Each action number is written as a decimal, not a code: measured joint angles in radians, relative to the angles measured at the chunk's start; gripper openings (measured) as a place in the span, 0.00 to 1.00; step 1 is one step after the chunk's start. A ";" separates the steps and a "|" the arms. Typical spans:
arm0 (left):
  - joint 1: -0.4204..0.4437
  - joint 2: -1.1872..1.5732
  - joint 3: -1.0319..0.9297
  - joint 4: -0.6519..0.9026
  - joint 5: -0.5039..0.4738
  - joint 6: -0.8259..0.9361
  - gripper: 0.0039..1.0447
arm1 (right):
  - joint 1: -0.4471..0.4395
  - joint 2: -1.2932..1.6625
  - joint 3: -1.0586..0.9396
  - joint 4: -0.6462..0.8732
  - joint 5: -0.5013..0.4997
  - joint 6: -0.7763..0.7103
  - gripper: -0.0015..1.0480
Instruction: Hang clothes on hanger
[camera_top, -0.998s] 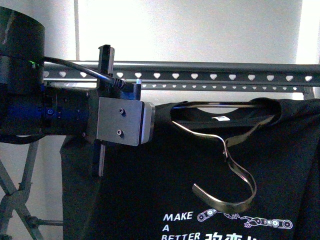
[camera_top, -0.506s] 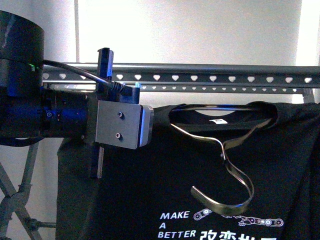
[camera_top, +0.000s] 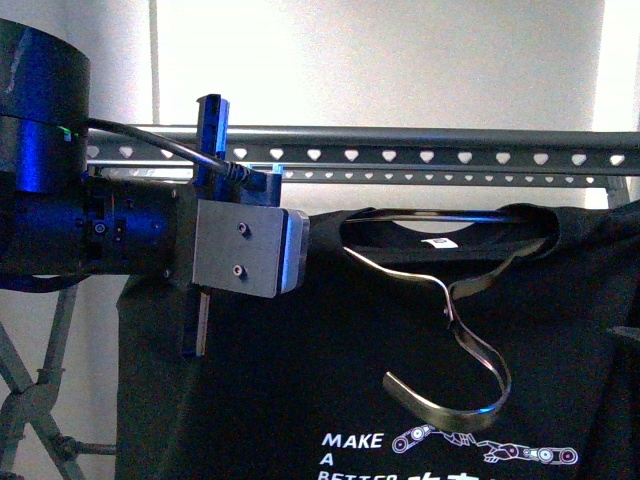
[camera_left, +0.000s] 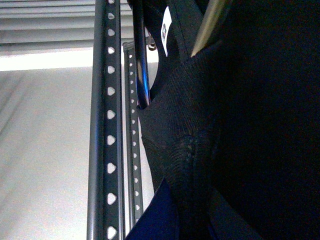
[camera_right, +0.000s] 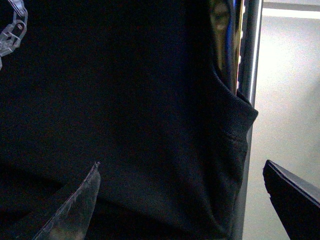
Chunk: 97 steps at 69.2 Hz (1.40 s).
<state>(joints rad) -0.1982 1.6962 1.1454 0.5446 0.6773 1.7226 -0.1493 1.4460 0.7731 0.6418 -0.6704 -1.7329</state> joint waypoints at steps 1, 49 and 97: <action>0.000 0.000 0.000 0.000 0.000 0.000 0.04 | 0.002 0.010 0.012 0.000 0.008 -0.009 0.93; 0.000 0.000 0.000 0.000 -0.002 0.000 0.04 | 0.088 0.215 0.213 0.120 0.201 0.114 0.93; 0.000 0.000 0.000 0.000 -0.002 0.000 0.09 | 0.099 0.233 0.228 0.173 0.194 0.194 0.08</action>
<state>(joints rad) -0.1982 1.6962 1.1454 0.5446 0.6758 1.7226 -0.0505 1.6794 1.0008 0.8146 -0.4763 -1.5387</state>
